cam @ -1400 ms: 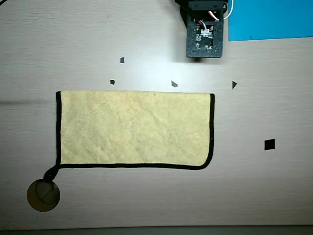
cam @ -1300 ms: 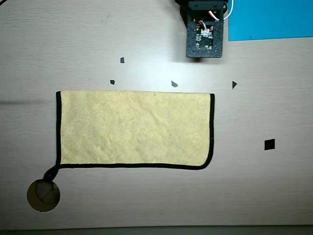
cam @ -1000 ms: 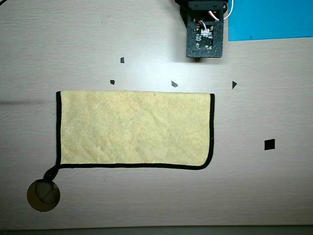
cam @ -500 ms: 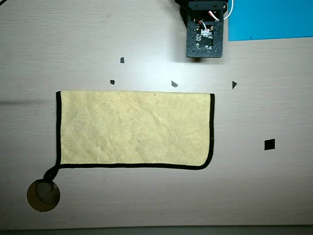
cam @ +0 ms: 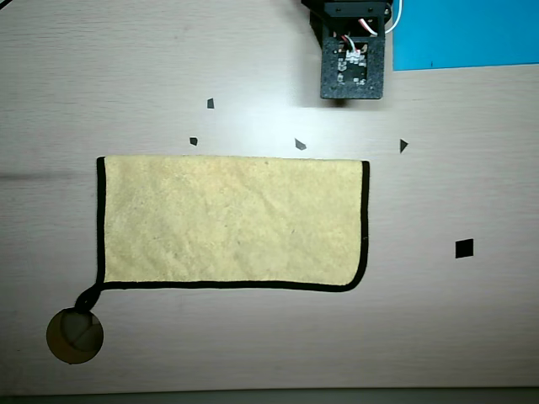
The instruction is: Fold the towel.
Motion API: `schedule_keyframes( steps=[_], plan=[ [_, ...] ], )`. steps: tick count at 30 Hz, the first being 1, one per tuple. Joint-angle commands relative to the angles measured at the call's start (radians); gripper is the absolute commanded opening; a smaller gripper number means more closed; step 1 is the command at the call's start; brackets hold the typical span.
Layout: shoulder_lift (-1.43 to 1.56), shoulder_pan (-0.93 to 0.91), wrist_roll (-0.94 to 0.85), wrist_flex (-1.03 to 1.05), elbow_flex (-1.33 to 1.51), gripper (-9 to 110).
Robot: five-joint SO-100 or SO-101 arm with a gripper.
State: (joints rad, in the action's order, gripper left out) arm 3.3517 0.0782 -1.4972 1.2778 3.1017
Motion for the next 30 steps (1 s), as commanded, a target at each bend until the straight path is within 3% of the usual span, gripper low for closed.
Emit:
schedule_keyframes(
  steps=[1,23,30],
  plan=[
    [0.005,-0.012,0.02,0.006,0.04,0],
    [0.005,-0.02,0.02,0.006,0.04,0],
    [-0.118,-0.224,0.273,-0.235,-0.032,0]
  ],
)
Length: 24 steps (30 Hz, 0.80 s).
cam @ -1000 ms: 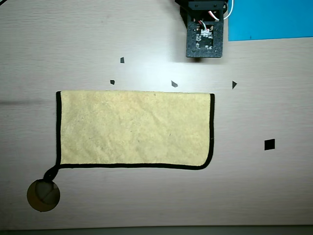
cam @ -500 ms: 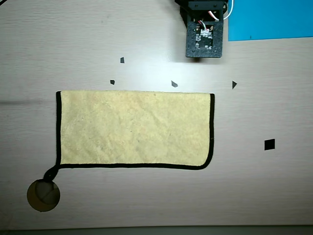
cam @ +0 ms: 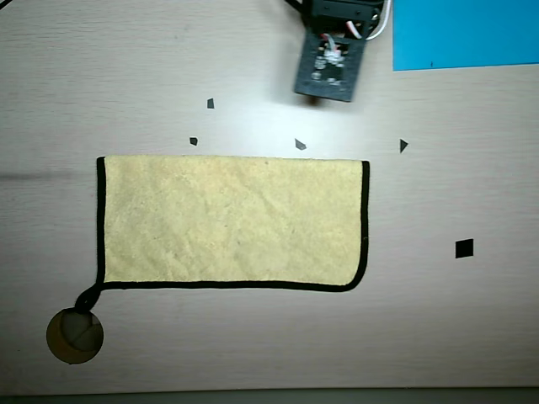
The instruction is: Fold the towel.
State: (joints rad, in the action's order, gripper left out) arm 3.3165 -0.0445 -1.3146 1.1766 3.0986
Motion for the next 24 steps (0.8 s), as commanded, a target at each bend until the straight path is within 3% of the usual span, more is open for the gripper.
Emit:
schedule_keyframes(
  steps=[1,14,24],
  plan=[
    [-0.138,-0.14,0.13,-0.183,-0.071,1],
    [-1.051,-0.434,0.867,-0.511,-0.703,13],
    [-1.536,-0.566,1.155,-0.742,-1.029,13]
  ],
)
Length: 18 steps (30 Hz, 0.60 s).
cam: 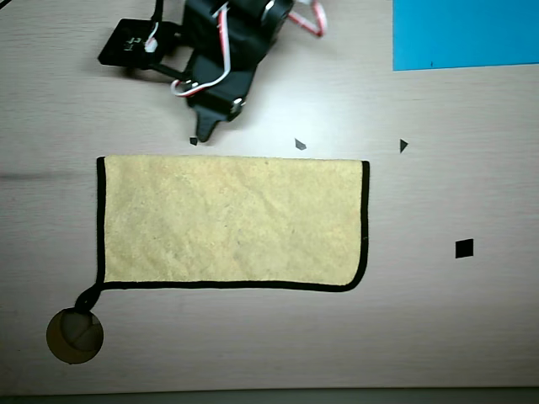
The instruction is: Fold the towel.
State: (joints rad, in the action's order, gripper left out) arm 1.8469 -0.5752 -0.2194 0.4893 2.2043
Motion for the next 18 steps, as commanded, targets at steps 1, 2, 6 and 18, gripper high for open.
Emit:
schedule_keyframes(
  steps=[1,2,6,18],
  plan=[
    [-0.098,-0.043,0.069,-0.075,-0.163,13],
    [-0.124,-0.046,0.074,-0.095,-0.186,12],
    [-0.198,-0.046,0.054,-0.155,-0.233,12],
    [-0.434,-0.104,-0.038,-0.178,-0.416,14]
  ],
)
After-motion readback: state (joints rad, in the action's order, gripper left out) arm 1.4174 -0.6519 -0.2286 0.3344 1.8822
